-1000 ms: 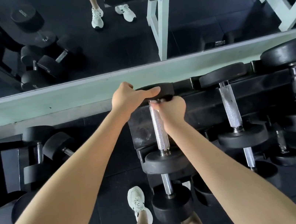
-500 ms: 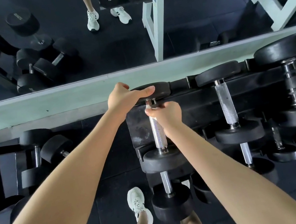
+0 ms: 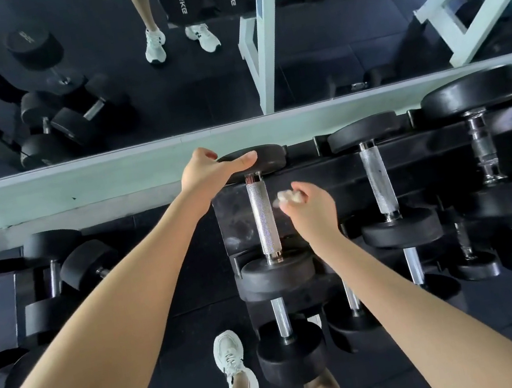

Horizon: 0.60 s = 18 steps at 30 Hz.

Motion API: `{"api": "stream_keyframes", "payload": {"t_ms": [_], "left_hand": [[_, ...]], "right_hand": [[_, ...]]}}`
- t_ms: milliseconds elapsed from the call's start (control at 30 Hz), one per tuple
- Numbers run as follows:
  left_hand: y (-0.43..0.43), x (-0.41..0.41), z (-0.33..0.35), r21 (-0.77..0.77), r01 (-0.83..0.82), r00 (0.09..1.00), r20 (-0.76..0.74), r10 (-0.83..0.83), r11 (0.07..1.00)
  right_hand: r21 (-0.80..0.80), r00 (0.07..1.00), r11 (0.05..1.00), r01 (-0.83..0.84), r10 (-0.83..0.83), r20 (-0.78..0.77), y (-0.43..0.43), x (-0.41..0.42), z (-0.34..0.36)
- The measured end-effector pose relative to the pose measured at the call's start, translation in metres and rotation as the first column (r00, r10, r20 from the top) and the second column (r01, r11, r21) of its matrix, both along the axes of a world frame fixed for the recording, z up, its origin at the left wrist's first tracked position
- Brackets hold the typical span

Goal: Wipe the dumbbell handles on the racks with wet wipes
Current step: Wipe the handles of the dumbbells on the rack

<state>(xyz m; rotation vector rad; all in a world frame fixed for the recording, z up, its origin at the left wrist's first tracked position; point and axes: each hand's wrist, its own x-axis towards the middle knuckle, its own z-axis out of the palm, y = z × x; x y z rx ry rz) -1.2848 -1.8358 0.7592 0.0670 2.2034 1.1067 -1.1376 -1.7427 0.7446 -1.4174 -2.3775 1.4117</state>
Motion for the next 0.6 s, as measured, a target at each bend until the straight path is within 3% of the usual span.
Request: {"api": "stream_keyframes", "payload": {"t_ms": [100,200,367,467,533,600], "left_hand": [[0.0,0.001,0.001,0.009,-0.002,1.0,0.005,0.002,1.0],[-0.001,0.0,-0.001,0.016,0.0,1.0,0.009,0.0,1.0],[0.0,0.001,-0.001,0.035,0.0,1.0,-0.005,0.0,0.999],[-0.001,0.002,-0.004,0.046,-0.007,1.0,-0.009,0.008,0.999],[-0.002,0.001,-0.004,0.05,-0.008,1.0,-0.009,0.009,0.999],[-0.002,0.0,-0.006,0.051,-0.007,1.0,-0.01,0.008,0.999]], "right_hand": [[-0.233,0.972,0.947,-0.219,0.233,0.03,-0.016,-0.008,0.005],[-0.375,0.988,0.914,-0.153,0.144,-0.052,-0.027,0.006,-0.001],[-0.106,0.998,0.994,-0.005,-0.002,-0.064,-0.021,0.008,-0.023],[-0.208,0.991,0.977,0.043,-0.068,-0.116,-0.022,0.008,-0.028],[-0.184,0.992,0.983,0.003,-0.027,-0.126,-0.03,0.009,-0.029],[-0.019,0.994,0.999,-0.042,0.039,-0.099,-0.037,0.007,-0.034]]}}
